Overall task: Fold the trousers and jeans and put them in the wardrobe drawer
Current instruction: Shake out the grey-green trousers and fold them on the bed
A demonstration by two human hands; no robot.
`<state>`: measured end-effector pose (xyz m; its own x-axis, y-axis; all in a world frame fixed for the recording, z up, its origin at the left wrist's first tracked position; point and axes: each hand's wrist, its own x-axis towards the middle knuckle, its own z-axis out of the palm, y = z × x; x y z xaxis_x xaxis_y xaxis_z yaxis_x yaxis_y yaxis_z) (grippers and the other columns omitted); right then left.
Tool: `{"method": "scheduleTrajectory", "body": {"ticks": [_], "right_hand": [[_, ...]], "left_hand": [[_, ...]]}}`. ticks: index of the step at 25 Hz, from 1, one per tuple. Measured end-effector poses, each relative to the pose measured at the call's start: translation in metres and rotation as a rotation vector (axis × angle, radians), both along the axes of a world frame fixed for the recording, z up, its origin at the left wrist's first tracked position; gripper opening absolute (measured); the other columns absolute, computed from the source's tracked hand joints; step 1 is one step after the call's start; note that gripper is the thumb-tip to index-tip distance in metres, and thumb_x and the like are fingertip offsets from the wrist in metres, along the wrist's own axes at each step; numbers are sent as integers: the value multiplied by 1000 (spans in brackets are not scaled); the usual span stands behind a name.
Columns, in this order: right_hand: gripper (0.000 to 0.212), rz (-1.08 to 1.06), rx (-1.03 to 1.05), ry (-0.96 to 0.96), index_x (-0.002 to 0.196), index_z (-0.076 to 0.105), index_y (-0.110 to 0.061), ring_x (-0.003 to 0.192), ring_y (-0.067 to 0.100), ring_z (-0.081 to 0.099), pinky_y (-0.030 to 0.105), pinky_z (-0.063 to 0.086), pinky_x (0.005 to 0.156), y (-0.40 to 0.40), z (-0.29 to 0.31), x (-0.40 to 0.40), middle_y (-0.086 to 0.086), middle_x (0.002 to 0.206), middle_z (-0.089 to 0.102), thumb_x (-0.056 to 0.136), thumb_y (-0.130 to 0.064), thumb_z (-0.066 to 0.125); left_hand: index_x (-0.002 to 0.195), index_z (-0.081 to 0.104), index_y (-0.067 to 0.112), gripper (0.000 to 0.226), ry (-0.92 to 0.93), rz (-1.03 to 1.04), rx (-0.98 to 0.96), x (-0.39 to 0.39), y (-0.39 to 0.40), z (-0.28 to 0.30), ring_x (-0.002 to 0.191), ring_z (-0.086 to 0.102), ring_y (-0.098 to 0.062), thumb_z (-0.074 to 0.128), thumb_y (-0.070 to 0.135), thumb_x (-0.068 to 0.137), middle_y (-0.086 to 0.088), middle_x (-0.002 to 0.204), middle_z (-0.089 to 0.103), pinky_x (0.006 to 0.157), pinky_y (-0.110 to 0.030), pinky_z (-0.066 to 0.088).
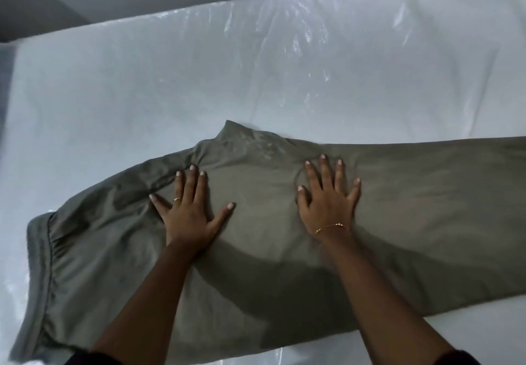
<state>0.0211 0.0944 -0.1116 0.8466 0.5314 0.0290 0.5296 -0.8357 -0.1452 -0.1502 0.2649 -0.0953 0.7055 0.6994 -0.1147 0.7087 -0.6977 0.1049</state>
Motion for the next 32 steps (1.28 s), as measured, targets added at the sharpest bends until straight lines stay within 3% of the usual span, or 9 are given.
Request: {"method": "scheduleTrajectory", "body": {"ticks": [3,7,10,14,18,23,28,30,32], "right_hand": [[60,-130,78,-23,127,56,-17,135,44,31,74,12,99,40,14,-18,11,144,45,77,-41,32],[56,161,151,-71,134,48,-21,139,36,22,64,8,105,67,8,-56,12,148,37,86,-48,36],[41,269,221,-160,118,60,-17,125,30,44,51,26,101,65,-8,-66,12,130,57,87,-39,43],[36,323,248,-225,116,63,-16,115,26,54,44,35,98,66,-17,-63,7,119,64,88,-30,46],[44,310,203,-166,129,55,-18,129,27,46,44,29,105,70,-16,-64,8,136,53,89,-31,42],[51,336,88,-149,121,59,-14,121,32,46,48,25,104,73,-11,-61,12,120,64,80,-34,36],[25,254,327,-185,76,68,-10,90,28,47,43,35,86,36,2,-73,13,84,67,71,-20,46],[20,62,488,-160,83,64,-8,84,28,42,39,35,73,20,19,-79,16,92,62,73,-14,47],[27,98,504,-152,96,64,-7,93,29,48,40,39,78,30,36,-81,16,103,61,80,-17,45]], "left_hand": [[123,55,9,74,-191,53,51,28,7,10,127,41,-37,27,63,81,-16,133,51,104,-58,22],[131,46,1,57,-359,-18,-65,83,36,26,124,40,-42,51,38,88,-23,131,48,106,-53,31],[142,31,4,69,-294,32,-287,110,49,22,127,36,-36,63,29,86,-19,135,46,104,-41,30],[119,55,7,42,-410,248,-436,126,63,32,109,52,-30,63,31,85,-12,108,63,88,-33,42],[87,64,-1,18,-628,-138,-112,111,44,40,76,55,-28,55,14,88,-16,84,59,60,-26,32],[82,50,8,3,-649,-495,133,43,-10,12,71,41,-24,52,6,80,-14,77,57,56,-35,38],[86,50,10,4,-521,-497,99,6,-38,-7,77,43,-23,49,11,82,-12,83,61,64,-33,39],[86,59,7,12,-476,-531,77,-3,-46,-10,80,45,-25,48,11,83,-13,85,63,70,-32,38],[86,64,5,20,-450,-551,1,-6,-50,-5,81,48,-26,47,15,83,-13,87,64,74,-32,39]]}}
